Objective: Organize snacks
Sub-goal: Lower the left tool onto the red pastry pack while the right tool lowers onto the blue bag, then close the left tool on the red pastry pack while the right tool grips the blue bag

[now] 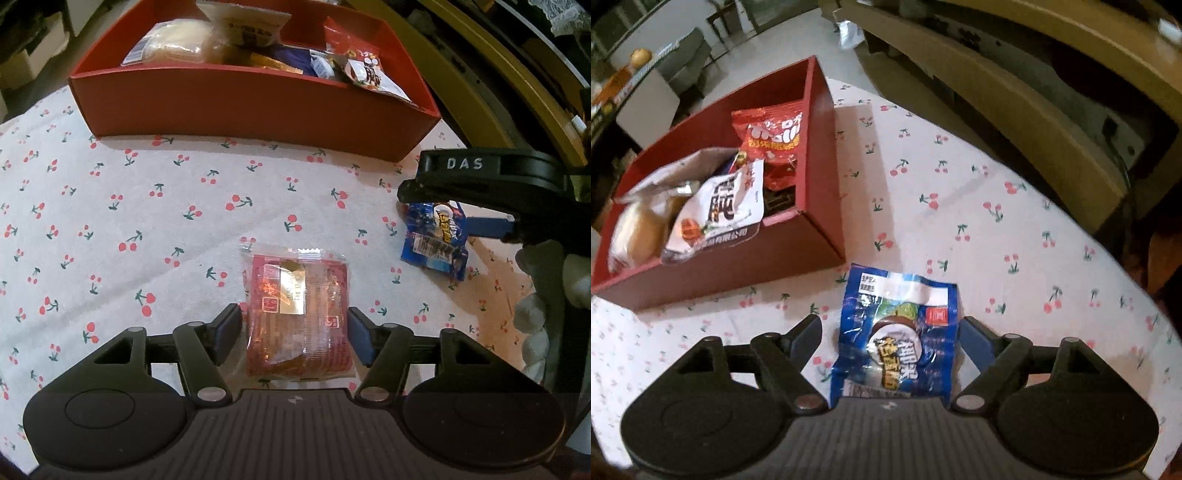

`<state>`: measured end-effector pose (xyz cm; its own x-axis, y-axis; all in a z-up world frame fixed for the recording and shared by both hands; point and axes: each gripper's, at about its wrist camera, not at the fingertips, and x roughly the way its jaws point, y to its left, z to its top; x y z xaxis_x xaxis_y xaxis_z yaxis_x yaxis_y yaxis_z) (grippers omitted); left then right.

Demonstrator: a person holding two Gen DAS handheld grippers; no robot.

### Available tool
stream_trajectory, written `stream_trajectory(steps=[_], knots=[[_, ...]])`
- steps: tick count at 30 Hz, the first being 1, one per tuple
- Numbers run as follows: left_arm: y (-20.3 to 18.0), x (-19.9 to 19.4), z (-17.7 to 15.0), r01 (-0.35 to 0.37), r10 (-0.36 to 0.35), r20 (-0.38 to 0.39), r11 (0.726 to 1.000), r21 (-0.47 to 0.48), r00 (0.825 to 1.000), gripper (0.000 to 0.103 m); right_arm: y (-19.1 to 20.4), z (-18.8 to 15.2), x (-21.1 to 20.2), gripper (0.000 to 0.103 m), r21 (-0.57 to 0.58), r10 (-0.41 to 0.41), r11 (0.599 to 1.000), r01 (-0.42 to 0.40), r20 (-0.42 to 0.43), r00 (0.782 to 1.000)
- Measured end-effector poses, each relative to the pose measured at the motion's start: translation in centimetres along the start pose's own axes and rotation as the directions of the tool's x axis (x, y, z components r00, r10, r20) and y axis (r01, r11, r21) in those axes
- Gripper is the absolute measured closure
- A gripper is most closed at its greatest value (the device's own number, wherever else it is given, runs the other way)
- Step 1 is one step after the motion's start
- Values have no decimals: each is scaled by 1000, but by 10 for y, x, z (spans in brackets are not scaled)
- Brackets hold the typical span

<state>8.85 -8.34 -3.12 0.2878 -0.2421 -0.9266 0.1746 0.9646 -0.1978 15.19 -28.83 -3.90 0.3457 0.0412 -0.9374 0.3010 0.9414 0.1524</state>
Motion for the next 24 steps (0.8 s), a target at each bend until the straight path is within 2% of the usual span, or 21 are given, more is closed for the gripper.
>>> stream_trajectory(steps=[1, 7, 13, 18, 24], knots=[[-1, 0, 0, -3, 3, 1, 1000, 5, 1000, 33, 2, 0, -1, 29, -27, -19, 999, 20, 8, 1000], [-2, -1, -3, -9, 9, -3, 1000, 25, 1000, 32, 1, -13, -8, 30, -162, -22, 986, 24, 12, 1000], [-1, -3, -10, -20, 20, 1, 999, 44, 1000, 32, 7, -37, -40, 30, -231, 15, 973, -5, 42, 999], [-1, 1, -12, -48, 47, 20, 997, 58, 999, 19, 19, -55, -39, 29, -298, -10, 954, 13, 10, 1000], [-4, 7, -8, -96, 93, 39, 992, 86, 995, 14, 24, -53, -28, 29, -326, -27, 945, 21, -15, 1000]])
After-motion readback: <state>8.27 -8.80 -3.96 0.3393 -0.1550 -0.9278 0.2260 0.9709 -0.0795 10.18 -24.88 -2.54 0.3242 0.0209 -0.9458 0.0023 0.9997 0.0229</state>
